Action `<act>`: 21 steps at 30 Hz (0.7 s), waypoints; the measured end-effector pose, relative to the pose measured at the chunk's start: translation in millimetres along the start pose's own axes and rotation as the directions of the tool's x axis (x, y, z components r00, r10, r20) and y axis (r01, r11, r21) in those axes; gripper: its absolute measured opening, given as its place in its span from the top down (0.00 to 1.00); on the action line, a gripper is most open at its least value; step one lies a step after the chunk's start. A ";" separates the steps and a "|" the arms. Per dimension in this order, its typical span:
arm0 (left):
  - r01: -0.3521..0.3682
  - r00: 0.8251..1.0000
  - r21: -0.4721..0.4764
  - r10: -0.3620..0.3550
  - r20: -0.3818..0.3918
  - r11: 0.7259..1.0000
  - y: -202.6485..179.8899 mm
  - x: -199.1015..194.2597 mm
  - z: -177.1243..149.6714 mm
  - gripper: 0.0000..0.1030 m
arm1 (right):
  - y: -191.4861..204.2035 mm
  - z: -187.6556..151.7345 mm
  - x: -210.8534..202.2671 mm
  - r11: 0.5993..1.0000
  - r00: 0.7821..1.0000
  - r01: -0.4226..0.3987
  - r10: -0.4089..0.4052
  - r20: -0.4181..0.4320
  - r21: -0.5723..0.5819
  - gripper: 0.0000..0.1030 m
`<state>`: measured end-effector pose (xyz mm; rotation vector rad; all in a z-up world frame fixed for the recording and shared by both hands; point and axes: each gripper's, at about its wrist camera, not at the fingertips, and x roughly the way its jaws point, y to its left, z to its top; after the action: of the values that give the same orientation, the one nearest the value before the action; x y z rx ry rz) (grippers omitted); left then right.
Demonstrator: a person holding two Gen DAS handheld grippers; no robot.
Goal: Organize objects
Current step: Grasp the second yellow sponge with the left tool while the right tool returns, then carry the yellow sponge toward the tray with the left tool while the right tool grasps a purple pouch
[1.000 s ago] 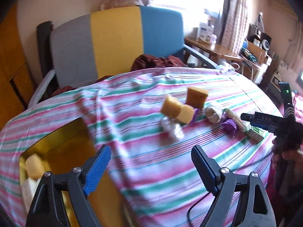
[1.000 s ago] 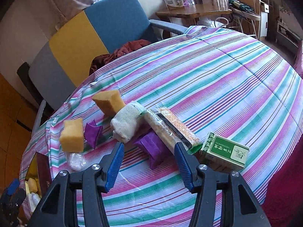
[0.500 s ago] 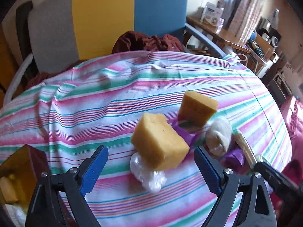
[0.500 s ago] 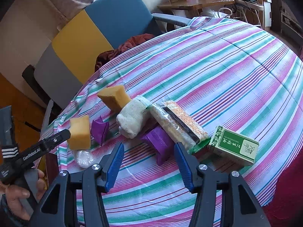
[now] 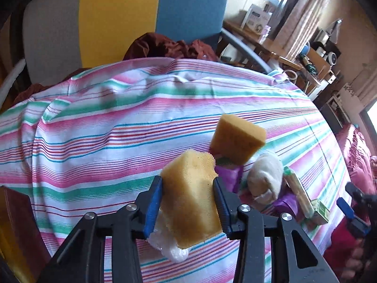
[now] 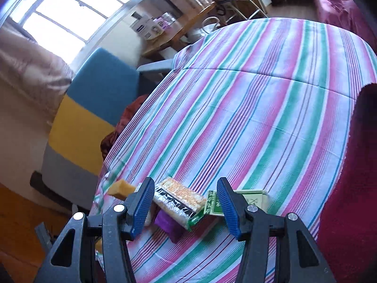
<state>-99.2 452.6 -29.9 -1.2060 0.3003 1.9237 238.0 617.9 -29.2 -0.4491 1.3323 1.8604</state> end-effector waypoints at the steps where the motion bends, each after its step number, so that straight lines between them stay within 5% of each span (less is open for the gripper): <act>1: -0.006 1.000 0.018 0.006 0.014 1.000 -1.6 -5.6 -2.0 0.58 | -3.2 1.1 -0.5 1.000 1.000 0.002 -0.002 0.004 0.017 0.46; 13: 0.038 0.996 0.165 -0.050 0.067 0.985 -21.6 -76.7 -60.4 0.59 | 7.1 -7.1 20.6 0.997 0.995 0.062 -0.064 -0.072 -0.037 0.46; 21: 0.060 0.996 0.158 -0.070 0.059 0.986 -8.9 -109.8 -111.8 0.59 | 27.9 -20.7 31.7 0.984 0.987 0.063 -0.086 -0.133 -0.168 0.46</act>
<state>0.3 336.7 6.3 -1.0369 0.3658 1.8426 193.6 607.7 -40.9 -0.7172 1.2400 1.9114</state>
